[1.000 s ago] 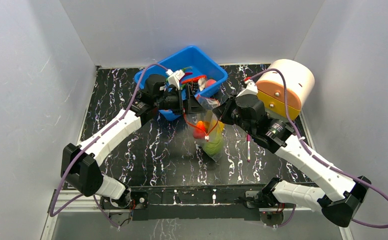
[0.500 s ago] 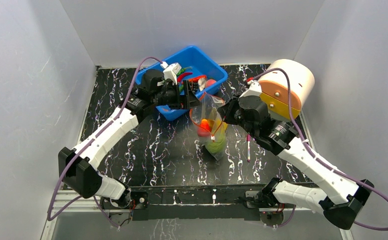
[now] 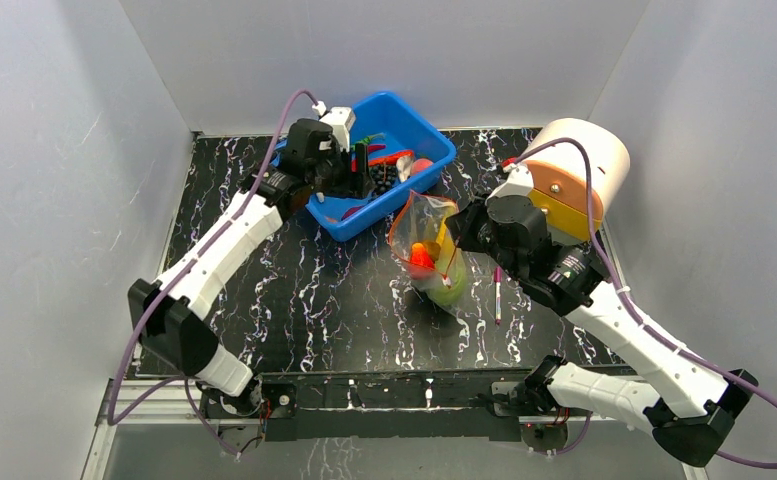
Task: Place the food in the zip-top bag and seal the zipper
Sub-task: Pick up the fake fruit from the bin.
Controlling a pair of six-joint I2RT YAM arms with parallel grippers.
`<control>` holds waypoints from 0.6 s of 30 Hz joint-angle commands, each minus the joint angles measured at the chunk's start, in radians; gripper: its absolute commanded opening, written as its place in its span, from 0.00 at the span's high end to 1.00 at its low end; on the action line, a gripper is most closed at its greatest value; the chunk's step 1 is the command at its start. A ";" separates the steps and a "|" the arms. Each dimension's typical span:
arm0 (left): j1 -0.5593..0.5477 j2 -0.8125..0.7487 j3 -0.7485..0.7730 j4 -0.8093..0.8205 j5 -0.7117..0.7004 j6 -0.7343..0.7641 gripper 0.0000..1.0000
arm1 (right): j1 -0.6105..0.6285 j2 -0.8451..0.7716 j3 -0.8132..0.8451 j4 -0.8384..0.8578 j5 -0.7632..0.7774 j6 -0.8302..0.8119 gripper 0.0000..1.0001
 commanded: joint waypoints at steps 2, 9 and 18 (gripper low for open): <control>0.059 0.096 0.063 -0.064 -0.234 0.131 0.39 | -0.003 -0.058 0.027 0.049 0.047 -0.030 1.00; 0.154 0.293 0.206 -0.098 -0.330 0.176 0.30 | -0.003 -0.069 0.024 0.065 0.072 -0.056 1.00; 0.197 0.563 0.465 -0.151 -0.457 0.273 0.25 | -0.003 -0.022 0.073 0.088 0.084 -0.125 1.00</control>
